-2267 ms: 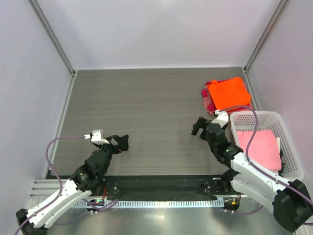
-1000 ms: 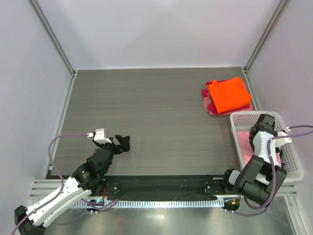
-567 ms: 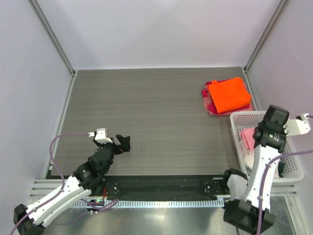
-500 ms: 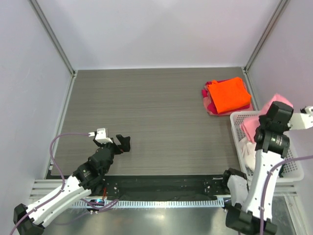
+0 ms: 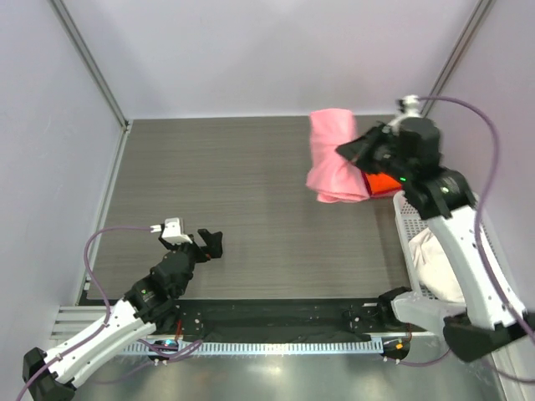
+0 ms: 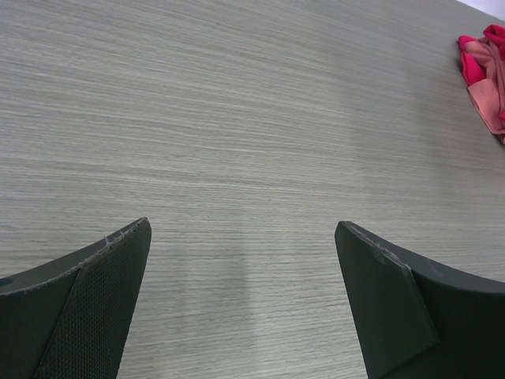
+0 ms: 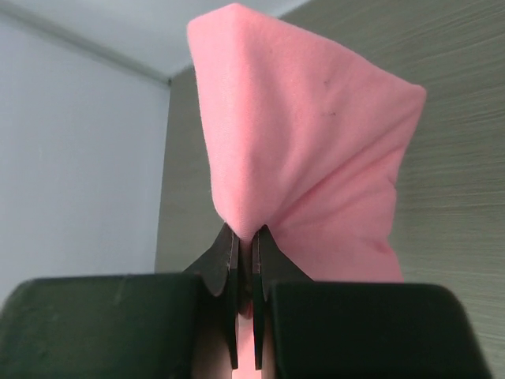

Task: Fold and stack the t-shirts
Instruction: Move the tshirt to the center of the board, then flatten the tshirt out

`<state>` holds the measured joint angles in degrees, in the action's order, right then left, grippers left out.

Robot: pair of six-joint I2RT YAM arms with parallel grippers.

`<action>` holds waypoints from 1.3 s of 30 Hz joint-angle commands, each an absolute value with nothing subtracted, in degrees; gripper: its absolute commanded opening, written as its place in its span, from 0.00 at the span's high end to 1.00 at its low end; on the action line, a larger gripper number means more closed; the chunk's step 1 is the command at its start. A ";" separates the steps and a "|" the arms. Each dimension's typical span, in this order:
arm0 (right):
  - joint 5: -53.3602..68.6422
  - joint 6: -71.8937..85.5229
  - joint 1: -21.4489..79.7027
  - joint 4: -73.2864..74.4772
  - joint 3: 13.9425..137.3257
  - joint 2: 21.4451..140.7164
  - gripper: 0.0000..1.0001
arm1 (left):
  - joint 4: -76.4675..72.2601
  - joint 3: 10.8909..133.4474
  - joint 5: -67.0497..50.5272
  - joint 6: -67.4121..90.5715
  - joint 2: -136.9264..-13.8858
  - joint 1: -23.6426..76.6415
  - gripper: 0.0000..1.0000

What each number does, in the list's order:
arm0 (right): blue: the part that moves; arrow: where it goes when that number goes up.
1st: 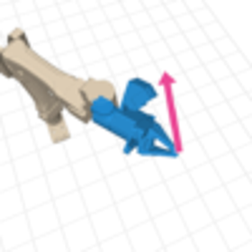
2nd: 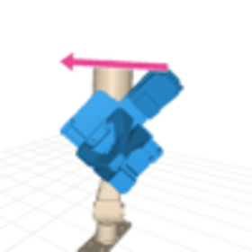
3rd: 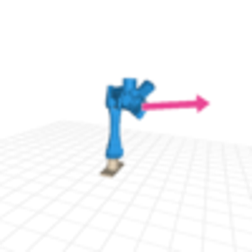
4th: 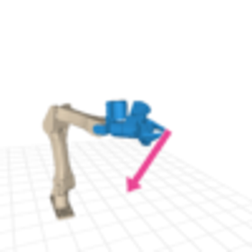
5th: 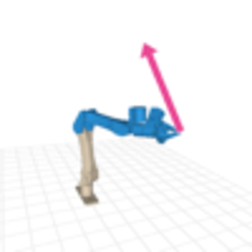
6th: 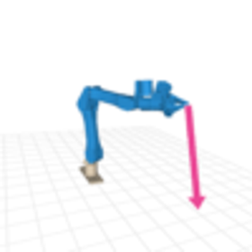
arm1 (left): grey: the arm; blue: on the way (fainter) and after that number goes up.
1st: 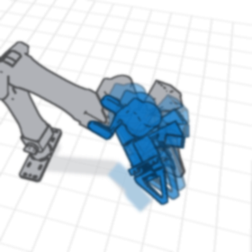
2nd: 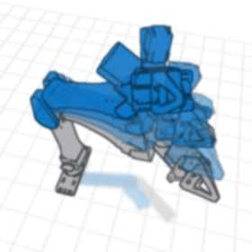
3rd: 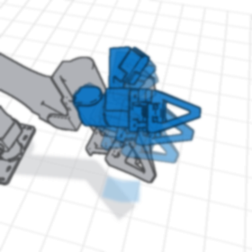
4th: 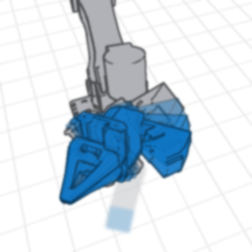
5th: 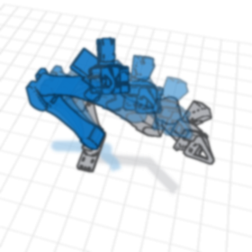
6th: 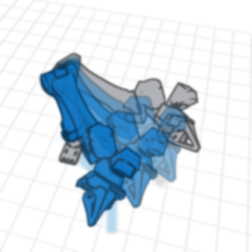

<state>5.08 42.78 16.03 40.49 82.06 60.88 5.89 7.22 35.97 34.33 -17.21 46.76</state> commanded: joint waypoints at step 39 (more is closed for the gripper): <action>-18.19 29.62 57.92 23.56 66.78 99.12 0.42 | 15.73 15.29 44.56 38.76 -17.85 46.58 0.00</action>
